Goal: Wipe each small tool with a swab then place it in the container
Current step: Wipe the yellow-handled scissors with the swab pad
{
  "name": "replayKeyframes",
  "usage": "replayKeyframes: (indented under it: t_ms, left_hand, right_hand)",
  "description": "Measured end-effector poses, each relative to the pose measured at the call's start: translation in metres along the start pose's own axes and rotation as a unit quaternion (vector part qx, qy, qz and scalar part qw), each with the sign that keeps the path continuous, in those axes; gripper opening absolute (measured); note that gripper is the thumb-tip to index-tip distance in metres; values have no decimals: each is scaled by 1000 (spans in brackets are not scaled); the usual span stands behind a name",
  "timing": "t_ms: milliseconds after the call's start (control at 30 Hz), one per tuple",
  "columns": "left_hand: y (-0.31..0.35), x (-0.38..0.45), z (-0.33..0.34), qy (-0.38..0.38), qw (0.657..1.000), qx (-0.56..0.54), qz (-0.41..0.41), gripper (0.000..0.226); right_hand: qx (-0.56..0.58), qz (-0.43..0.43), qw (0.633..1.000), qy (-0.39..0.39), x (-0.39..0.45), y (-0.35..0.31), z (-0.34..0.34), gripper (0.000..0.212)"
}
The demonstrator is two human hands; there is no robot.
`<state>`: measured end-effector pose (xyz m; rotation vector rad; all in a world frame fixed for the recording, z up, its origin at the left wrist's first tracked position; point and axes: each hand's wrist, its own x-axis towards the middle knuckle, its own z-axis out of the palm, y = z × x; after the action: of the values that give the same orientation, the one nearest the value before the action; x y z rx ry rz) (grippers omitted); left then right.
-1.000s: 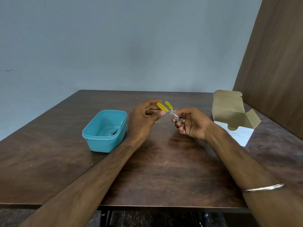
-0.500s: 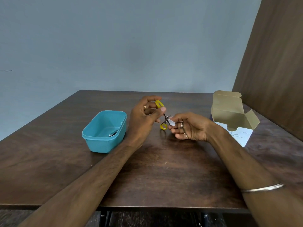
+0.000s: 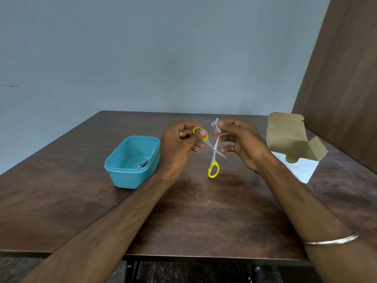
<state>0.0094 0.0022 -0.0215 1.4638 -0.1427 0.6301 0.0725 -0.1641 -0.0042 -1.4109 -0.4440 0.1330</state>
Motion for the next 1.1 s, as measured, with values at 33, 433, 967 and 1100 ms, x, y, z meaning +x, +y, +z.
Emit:
replayKeyframes:
  t_ms: [33, 433, 967, 1100]
  left_hand:
    - [1, 0, 0, 1, 1000, 3, 1, 11]
    - [5, -1, 2, -6, 998, 59, 36, 13]
    - [-10, 0, 1, 75, 992, 49, -86, 7]
    - [-11, 0, 1, 76, 991, 59, -89, 7]
  right_hand:
    - [-2, -2, 1000, 1, 0, 0, 1, 18]
    - [-16, -19, 999, 26, -1, 2, -2, 12]
    - [-210, -7, 978, -14, 2, 11, -2, 7]
    - [-263, 1, 964, -50, 0, 13, -1, 10]
